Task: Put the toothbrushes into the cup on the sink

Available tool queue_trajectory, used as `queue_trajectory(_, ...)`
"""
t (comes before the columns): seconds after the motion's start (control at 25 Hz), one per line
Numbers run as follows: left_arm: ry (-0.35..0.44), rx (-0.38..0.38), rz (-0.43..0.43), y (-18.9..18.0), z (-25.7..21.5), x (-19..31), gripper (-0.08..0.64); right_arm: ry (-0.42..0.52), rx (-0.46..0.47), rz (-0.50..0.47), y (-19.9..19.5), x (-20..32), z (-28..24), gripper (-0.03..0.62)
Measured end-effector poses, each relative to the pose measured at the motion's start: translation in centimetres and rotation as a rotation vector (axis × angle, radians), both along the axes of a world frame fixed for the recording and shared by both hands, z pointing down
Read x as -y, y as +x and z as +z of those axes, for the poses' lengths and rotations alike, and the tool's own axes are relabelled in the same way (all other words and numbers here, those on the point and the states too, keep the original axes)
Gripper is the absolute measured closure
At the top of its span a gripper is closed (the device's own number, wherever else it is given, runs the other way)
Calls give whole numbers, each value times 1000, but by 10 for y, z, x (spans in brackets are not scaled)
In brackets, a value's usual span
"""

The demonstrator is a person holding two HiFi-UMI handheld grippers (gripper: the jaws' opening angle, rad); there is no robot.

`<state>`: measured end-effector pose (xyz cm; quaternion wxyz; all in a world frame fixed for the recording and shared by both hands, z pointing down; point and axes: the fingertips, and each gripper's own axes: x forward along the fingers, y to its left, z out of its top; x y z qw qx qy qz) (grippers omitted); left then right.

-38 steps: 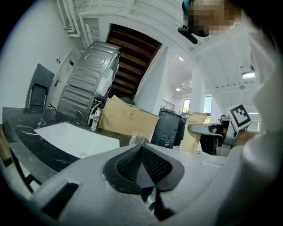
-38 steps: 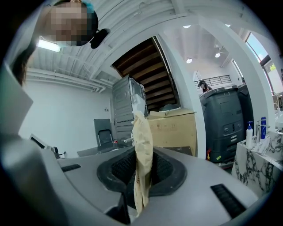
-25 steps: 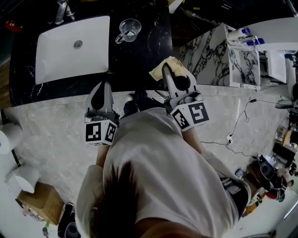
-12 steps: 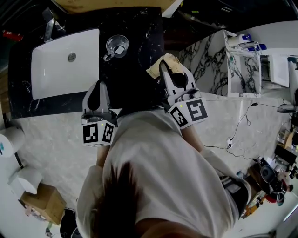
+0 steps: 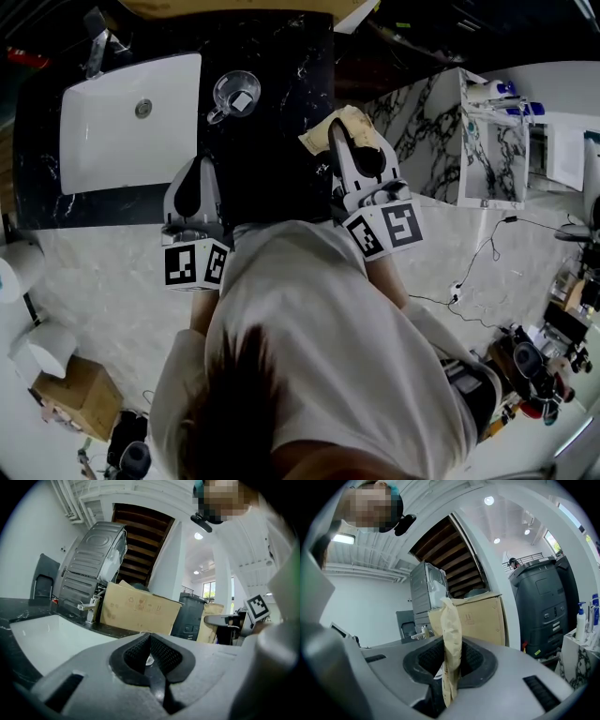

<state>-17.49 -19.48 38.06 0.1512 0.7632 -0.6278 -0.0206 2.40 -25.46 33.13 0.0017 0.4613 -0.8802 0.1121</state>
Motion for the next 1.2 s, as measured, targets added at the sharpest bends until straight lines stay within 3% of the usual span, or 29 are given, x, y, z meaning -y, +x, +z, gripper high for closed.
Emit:
queue_trajectory(0.76, -21, 2, 61, -29, -3, 29, 551, 1, -2, 118, -1, 11, -14, 535)
queue_trajectory(1.2, -11, 2, 46, -39, -4, 29, 551, 163, 38, 170, 18, 16, -88, 536)
